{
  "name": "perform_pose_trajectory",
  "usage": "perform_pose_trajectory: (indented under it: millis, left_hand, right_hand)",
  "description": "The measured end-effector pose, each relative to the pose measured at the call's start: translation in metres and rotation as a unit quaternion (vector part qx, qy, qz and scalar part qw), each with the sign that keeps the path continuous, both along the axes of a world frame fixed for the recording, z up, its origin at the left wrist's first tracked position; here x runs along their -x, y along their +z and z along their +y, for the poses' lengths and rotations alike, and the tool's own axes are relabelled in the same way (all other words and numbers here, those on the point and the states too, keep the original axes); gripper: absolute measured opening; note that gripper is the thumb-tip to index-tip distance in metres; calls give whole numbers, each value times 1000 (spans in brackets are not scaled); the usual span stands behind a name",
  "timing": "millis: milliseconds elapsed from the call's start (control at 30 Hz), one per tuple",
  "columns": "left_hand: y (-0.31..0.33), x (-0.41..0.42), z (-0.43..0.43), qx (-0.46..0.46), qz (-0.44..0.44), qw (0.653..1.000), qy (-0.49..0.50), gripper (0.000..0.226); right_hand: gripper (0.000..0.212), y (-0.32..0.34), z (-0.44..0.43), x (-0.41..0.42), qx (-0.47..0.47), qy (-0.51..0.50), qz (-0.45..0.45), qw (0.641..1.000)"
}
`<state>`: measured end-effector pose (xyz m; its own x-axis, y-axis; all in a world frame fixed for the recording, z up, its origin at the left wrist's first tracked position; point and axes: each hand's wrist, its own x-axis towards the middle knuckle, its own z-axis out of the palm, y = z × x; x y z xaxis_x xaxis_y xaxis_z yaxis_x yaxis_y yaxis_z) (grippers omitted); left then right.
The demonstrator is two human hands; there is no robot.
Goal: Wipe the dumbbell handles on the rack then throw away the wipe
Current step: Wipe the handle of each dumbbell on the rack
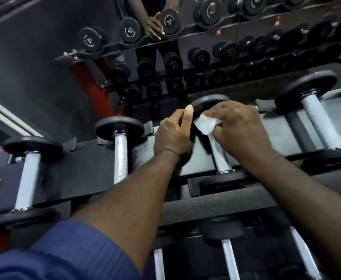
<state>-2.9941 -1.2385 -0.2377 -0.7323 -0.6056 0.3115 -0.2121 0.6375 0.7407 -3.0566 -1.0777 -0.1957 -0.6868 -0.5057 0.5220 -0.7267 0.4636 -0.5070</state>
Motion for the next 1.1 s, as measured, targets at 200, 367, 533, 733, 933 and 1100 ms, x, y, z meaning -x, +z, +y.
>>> perform_pose_trajectory:
  millis: [200,367,533,733,933,1100]
  left_hand:
    - [1,-1,1,17,-1,1000,4,58]
    - [2,-2,2,16,2,1000,2,57]
    - [3,-2,4,8,-9,1000,20,62]
    - [5,1,7,6,-17,999,35,54]
    - [5,-1,8,18,-12,998,51,48]
    - [3,4,13,29,17,997,72,50]
  right_hand:
    - [32,6,-17,-3,-202,159,68,964]
    - [29,-1,-3,4,-27,79,60,995]
    - [28,-4,5,-1,87,-13,-66,994]
    - [21,-10,14,5,187,-78,-291,935]
    - [21,-31,10,22,370,75,-699,608]
    - [33,-33,31,38,315,172,-767,532]
